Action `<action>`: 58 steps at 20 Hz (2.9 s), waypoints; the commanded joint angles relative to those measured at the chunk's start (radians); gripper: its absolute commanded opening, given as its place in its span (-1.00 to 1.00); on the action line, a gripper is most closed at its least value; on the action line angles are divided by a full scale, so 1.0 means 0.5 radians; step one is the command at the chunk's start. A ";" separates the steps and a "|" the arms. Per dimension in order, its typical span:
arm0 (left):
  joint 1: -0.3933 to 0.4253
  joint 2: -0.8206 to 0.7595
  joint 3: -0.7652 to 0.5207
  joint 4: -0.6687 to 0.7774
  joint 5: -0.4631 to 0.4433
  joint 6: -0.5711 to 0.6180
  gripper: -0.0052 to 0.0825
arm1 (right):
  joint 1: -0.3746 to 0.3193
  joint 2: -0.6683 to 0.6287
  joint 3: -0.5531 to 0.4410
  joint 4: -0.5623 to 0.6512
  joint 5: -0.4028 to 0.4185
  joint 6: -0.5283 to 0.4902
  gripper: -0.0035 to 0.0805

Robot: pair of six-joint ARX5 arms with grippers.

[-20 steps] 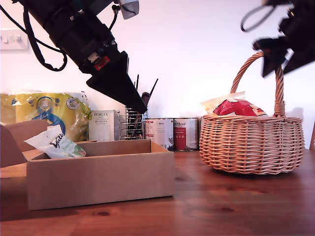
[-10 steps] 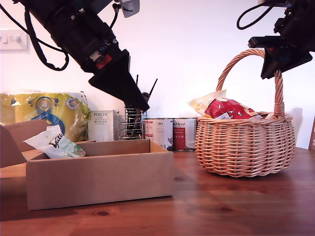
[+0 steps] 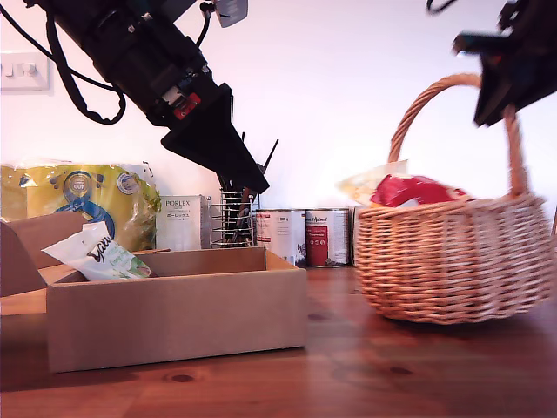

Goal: Move the bags of Easter eggs from the cardboard box on the left into the woven basket on the right side.

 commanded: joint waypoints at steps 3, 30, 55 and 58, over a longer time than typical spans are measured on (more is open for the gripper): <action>-0.005 0.007 0.001 0.011 0.016 -0.011 -0.93 | 0.037 -0.134 0.034 -0.110 -0.102 0.089 -0.94; -0.005 0.007 0.001 0.008 0.016 -0.060 -0.93 | 0.244 -0.291 -0.074 -0.595 -0.050 0.089 0.05; 0.341 -0.014 0.001 -0.200 -0.707 0.364 0.98 | 0.212 -1.441 -0.072 -1.579 0.004 0.024 0.04; 0.343 -0.013 0.001 -0.235 -0.791 0.462 0.86 | 0.268 -1.524 -0.072 -1.677 -0.074 -0.023 -0.69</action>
